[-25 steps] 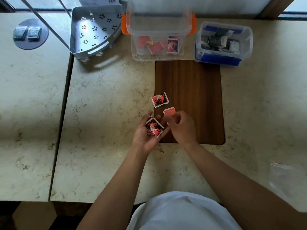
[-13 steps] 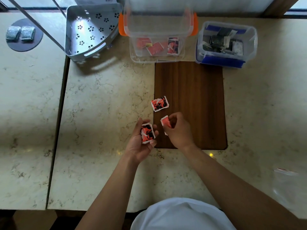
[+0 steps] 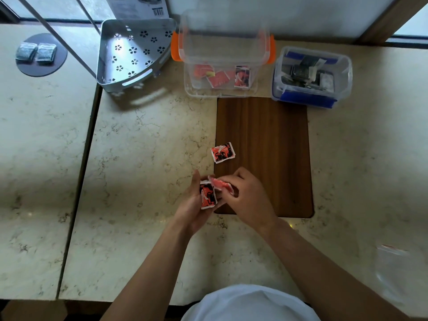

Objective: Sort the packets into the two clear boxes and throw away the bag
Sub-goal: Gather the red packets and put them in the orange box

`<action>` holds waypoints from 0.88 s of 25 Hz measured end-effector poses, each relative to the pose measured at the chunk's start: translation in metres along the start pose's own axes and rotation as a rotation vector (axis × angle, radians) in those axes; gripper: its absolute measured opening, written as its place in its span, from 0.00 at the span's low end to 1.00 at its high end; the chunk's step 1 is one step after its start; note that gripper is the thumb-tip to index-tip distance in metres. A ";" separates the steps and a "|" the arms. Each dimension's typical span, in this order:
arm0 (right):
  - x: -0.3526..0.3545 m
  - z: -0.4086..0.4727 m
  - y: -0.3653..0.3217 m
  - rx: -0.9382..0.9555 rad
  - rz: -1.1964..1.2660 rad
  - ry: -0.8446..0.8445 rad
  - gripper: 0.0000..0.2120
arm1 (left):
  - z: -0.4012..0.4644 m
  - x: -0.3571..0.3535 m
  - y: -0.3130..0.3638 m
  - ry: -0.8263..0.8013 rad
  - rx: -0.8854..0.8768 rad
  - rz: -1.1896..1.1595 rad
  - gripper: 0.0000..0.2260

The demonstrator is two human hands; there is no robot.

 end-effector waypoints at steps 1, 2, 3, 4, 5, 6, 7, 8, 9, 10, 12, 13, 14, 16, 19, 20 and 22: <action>-0.002 -0.002 -0.002 -0.010 -0.059 0.045 0.11 | 0.000 -0.001 -0.001 0.014 0.000 0.006 0.32; -0.008 -0.004 -0.006 -0.012 -0.097 0.054 0.12 | -0.001 -0.003 -0.001 0.028 -0.001 -0.003 0.30; -0.017 -0.006 -0.009 -0.008 -0.124 0.018 0.14 | -0.002 -0.005 -0.002 0.050 0.006 -0.020 0.27; -0.027 -0.007 -0.013 0.000 -0.134 -0.049 0.17 | -0.002 -0.006 -0.002 0.066 0.015 -0.044 0.25; -0.037 -0.009 -0.015 0.004 -0.117 -0.131 0.19 | -0.002 -0.006 -0.002 0.075 0.018 -0.077 0.22; -0.043 -0.012 -0.016 0.001 -0.069 -0.204 0.21 | -0.002 -0.005 -0.002 0.077 0.017 -0.096 0.19; -0.043 -0.012 -0.016 -0.012 0.011 -0.237 0.21 | -0.003 -0.004 0.000 0.067 0.003 -0.119 0.15; -0.037 -0.009 -0.015 -0.025 0.103 -0.208 0.17 | -0.003 -0.003 0.003 0.054 -0.012 -0.148 0.11; -0.028 -0.001 -0.011 -0.051 0.176 -0.119 0.12 | -0.004 -0.002 0.007 0.041 -0.023 -0.176 0.10; -0.019 0.012 -0.002 -0.092 0.190 -0.011 0.08 | -0.005 0.000 0.010 0.039 -0.029 -0.196 0.13; -0.010 0.047 0.019 -0.178 0.027 0.076 0.10 | -0.008 0.005 0.018 0.071 -0.036 -0.230 0.17; -0.013 0.065 0.027 -0.187 -0.108 0.042 0.15 | -0.008 0.009 0.022 0.093 -0.043 -0.243 0.17; -0.017 0.080 0.033 -0.178 -0.245 -0.011 0.21 | -0.008 0.012 0.026 0.114 -0.046 -0.241 0.15; -0.023 0.098 0.040 -0.140 -0.447 -0.088 0.25 | -0.008 0.015 0.035 0.139 -0.062 -0.186 0.11; -0.021 0.102 0.043 -0.085 -0.495 -0.072 0.16 | -0.005 0.016 0.046 0.167 -0.094 -0.042 0.14; -0.018 0.099 0.040 -0.063 -0.406 -0.062 0.11 | -0.004 0.016 0.048 0.172 -0.105 0.011 0.17; -0.011 0.088 0.039 -0.125 -0.073 -0.097 0.05 | -0.002 0.015 0.049 0.162 -0.113 0.095 0.22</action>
Point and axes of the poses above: each hand's wrist, its own z-axis towards the middle knuckle, its own x-axis out of the back of the hand, y = z × x, the point moved 7 cm from there along z, towards the middle knuckle, and after that the axes turned 2 degrees about -y, right-handed, at the moved point
